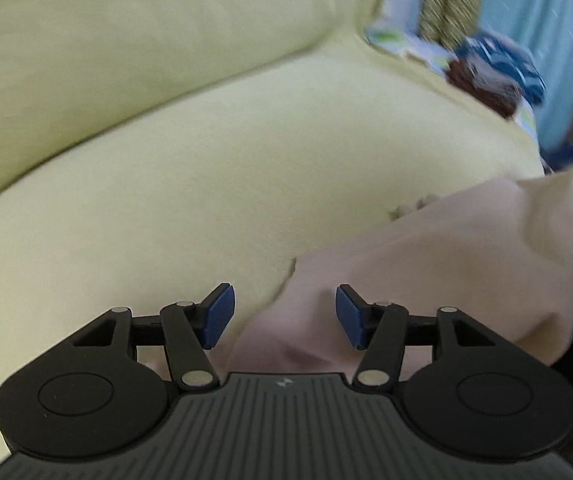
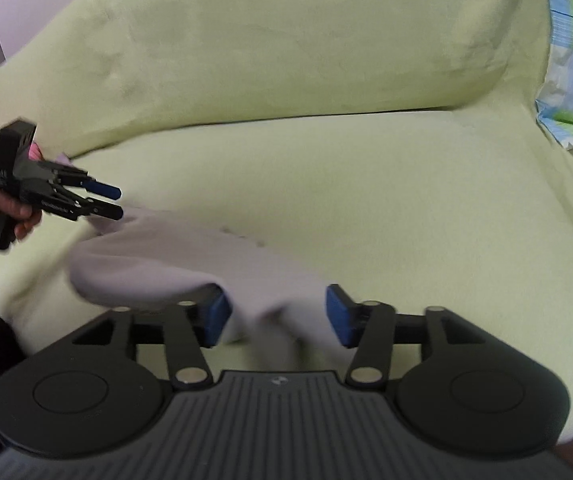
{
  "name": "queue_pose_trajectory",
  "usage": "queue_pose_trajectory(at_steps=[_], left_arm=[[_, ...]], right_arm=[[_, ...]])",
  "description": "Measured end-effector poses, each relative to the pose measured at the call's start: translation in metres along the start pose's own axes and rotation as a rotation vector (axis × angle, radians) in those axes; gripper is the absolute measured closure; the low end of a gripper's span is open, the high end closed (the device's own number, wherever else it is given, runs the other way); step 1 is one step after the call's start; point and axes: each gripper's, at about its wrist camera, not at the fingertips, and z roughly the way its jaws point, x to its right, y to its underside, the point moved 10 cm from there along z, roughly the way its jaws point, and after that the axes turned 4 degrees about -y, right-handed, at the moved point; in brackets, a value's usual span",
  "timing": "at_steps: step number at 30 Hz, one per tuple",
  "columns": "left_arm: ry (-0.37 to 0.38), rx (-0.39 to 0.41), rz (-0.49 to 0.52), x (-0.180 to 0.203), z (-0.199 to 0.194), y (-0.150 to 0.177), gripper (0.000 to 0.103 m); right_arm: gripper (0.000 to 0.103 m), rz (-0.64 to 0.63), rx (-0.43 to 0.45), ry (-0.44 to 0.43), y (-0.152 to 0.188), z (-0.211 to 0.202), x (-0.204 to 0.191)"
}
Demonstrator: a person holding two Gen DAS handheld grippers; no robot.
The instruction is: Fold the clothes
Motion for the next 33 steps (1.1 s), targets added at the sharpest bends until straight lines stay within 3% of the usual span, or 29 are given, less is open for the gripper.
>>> queue_pose_trajectory(at_steps=[5,7,9,10,12,14,18,24,27,28,29,30,32,33], left_arm=[[0.096,-0.087,0.105,0.019,0.017,0.004,0.047],[0.128,-0.114,0.147,0.028,0.02,0.008,0.056],[0.13,-0.115,0.183,0.037,0.017,0.013,0.074],[0.124,-0.106,0.191,0.04,0.013,0.016,0.078],[0.114,-0.092,0.203,0.045,0.006,0.02,0.088],[0.111,-0.08,0.207,0.048,0.0,0.024,0.09],[0.132,-0.056,0.222,0.062,-0.014,0.037,0.091],[0.166,-0.061,0.195,0.072,-0.029,0.054,0.091],[0.163,-0.056,0.181,0.074,-0.026,0.05,0.091],[0.161,-0.054,0.174,0.074,-0.026,0.048,0.09],[0.16,-0.052,0.167,0.073,-0.025,0.046,0.083],[0.156,-0.049,0.155,0.072,-0.024,0.042,0.074],[0.137,-0.041,0.129,0.065,-0.017,0.029,0.054],[0.131,-0.031,0.111,0.061,-0.015,0.024,0.051]], right_arm=[[0.044,0.064,-0.004,-0.042,-0.015,0.025,0.02],[0.044,0.151,0.044,-0.109,-0.023,0.024,0.025],[0.043,0.219,0.099,-0.181,-0.029,0.018,0.027],[0.041,0.25,0.127,-0.217,-0.032,0.014,0.028],[0.031,0.285,0.157,-0.324,-0.039,0.007,0.024],[0.018,0.252,0.18,-0.341,-0.044,0.001,0.021],[0.016,0.098,0.046,-0.146,-0.032,0.023,0.038],[0.018,0.007,-0.141,-0.171,-0.005,0.072,0.046],[0.027,-0.034,-0.182,-0.18,0.003,0.086,0.04],[0.038,-0.048,-0.196,-0.185,0.007,0.088,0.036],[0.055,-0.062,-0.209,-0.191,0.012,0.09,0.033],[0.062,-0.073,-0.221,-0.195,0.017,0.091,0.03],[0.093,-0.077,-0.223,-0.19,0.027,0.085,0.027],[0.093,-0.07,-0.216,-0.189,0.028,0.082,0.026]])
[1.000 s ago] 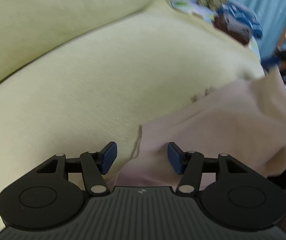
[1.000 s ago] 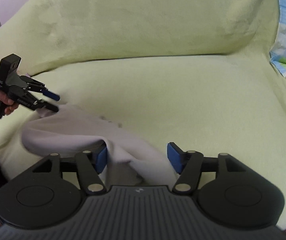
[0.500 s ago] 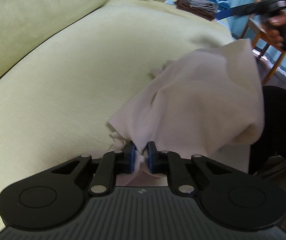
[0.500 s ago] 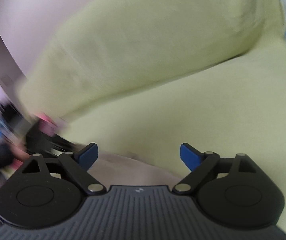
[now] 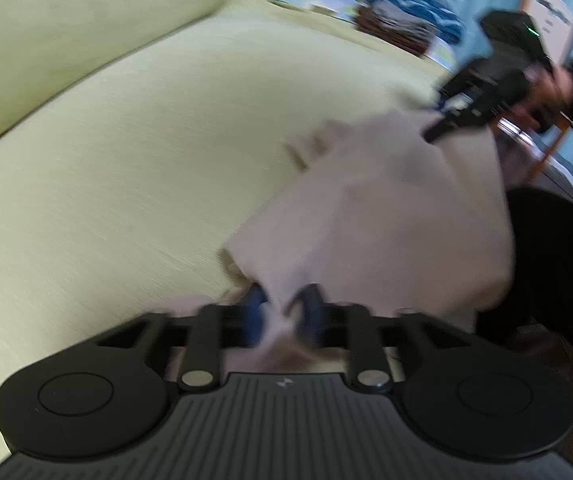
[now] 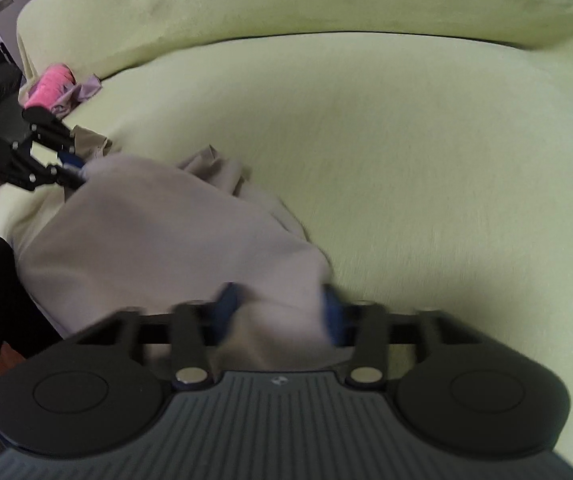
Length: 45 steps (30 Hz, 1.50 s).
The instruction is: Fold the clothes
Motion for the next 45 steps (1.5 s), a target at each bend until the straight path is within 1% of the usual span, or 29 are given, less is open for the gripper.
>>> queue_pose_trajectory(at_steps=[2,3,4,5,7,8,11,12,14,17,18,19,20,23,24,25,26,28,29,31,32,34,35,37,38,40,41,43,45], left_arm=[[0.004,0.011,-0.019,-0.007,0.0,-0.003,0.05],[0.011,0.003,-0.02,-0.005,0.003,-0.005,0.051],[0.014,-0.011,-0.012,-0.003,0.007,-0.005,0.056],[0.006,-0.028,0.01,0.0,0.011,-0.005,0.088],[-0.015,-0.06,0.06,0.007,0.017,-0.005,0.092],[-0.02,-0.055,0.066,0.007,0.016,-0.01,0.094],[-0.041,-0.023,0.091,0.002,0.008,-0.033,0.095],[-0.056,0.001,0.109,-0.004,0.006,-0.055,0.095],[-0.071,0.036,0.136,-0.013,0.004,-0.086,0.095],[-0.108,0.131,0.209,-0.026,0.002,-0.164,0.095],[-0.123,0.172,0.229,-0.03,0.001,-0.193,0.095],[-0.133,0.204,0.237,-0.032,-0.001,-0.211,0.095],[-0.142,0.242,0.244,-0.035,-0.005,-0.23,0.095],[-0.165,0.359,0.263,-0.039,-0.02,-0.28,0.095],[-0.175,0.411,0.278,-0.039,-0.031,-0.293,0.095],[-0.18,0.439,0.289,-0.038,-0.037,-0.297,0.095],[-0.178,0.452,0.294,-0.038,-0.039,-0.297,0.095],[-0.179,0.462,0.298,-0.038,-0.04,-0.285,0.095],[-0.177,0.452,0.292,-0.039,-0.037,-0.274,0.095],[-0.175,0.418,0.265,-0.045,-0.023,-0.24,0.095],[-0.176,0.386,0.238,-0.052,-0.014,-0.217,0.093],[-0.182,0.292,0.146,-0.071,0.008,-0.158,0.092],[-0.185,0.258,0.105,-0.077,0.014,-0.133,0.091],[-0.188,0.204,0.032,-0.087,0.023,-0.088,0.089],[-0.186,0.195,0.007,-0.09,0.023,-0.073,0.089],[-0.194,0.189,-0.04,-0.097,0.017,-0.043,0.089],[-0.197,0.19,-0.054,-0.099,0.012,-0.033,0.089],[-0.209,0.195,-0.095,-0.108,0.003,-0.015,0.089],[-0.198,0.218,-0.17,-0.115,-0.005,-0.005,0.089]], right_arm=[[0.095,-0.004,0.01,0.003,0.005,-0.007,-0.01],[0.095,-0.009,0.016,0.003,0.005,-0.01,-0.013],[0.095,-0.009,0.025,0.001,0.005,-0.014,-0.017],[0.096,-0.003,0.039,0.001,0.004,-0.019,-0.019],[0.096,0.014,0.07,-0.001,0.001,-0.031,-0.022],[0.096,0.021,0.084,0.0,-0.001,-0.036,-0.022],[0.097,0.056,0.159,0.02,-0.015,-0.059,-0.015],[0.097,0.068,0.181,0.026,-0.02,-0.065,-0.012],[0.097,0.085,0.228,0.065,-0.034,-0.077,0.0],[0.097,0.107,0.309,0.144,-0.057,-0.098,0.018],[0.097,0.11,0.351,0.191,-0.067,-0.111,0.026],[0.097,0.105,0.397,0.244,-0.078,-0.128,0.032],[0.097,0.099,0.422,0.272,-0.084,-0.137,0.034],[0.097,0.011,0.541,0.396,-0.111,-0.187,0.023],[0.097,-0.025,0.575,0.432,-0.119,-0.201,0.016],[0.097,-0.06,0.592,0.455,-0.124,-0.209,0.008],[0.097,-0.096,0.603,0.473,-0.127,-0.214,0.0],[0.096,-0.179,0.596,0.498,-0.128,-0.208,-0.026],[0.096,-0.199,0.579,0.493,-0.124,-0.197,-0.037],[0.096,-0.205,0.523,0.463,-0.109,-0.163,-0.051],[0.096,-0.207,0.493,0.446,-0.102,-0.145,-0.058],[0.096,-0.22,0.391,0.396,-0.076,-0.09,-0.076],[0.096,-0.224,0.359,0.38,-0.068,-0.071,-0.083],[0.096,-0.22,0.266,0.334,-0.048,-0.021,-0.102],[0.096,-0.214,0.231,0.315,-0.04,-0.002,-0.11],[0.096,-0.194,0.197,0.272,-0.032,0.021,-0.126],[0.096,-0.19,0.185,0.256,-0.029,0.028,-0.132],[0.096,-0.197,0.154,0.199,-0.026,0.046,-0.157],[0.096,-0.207,0.138,0.156,-0.026,0.055,-0.178]])
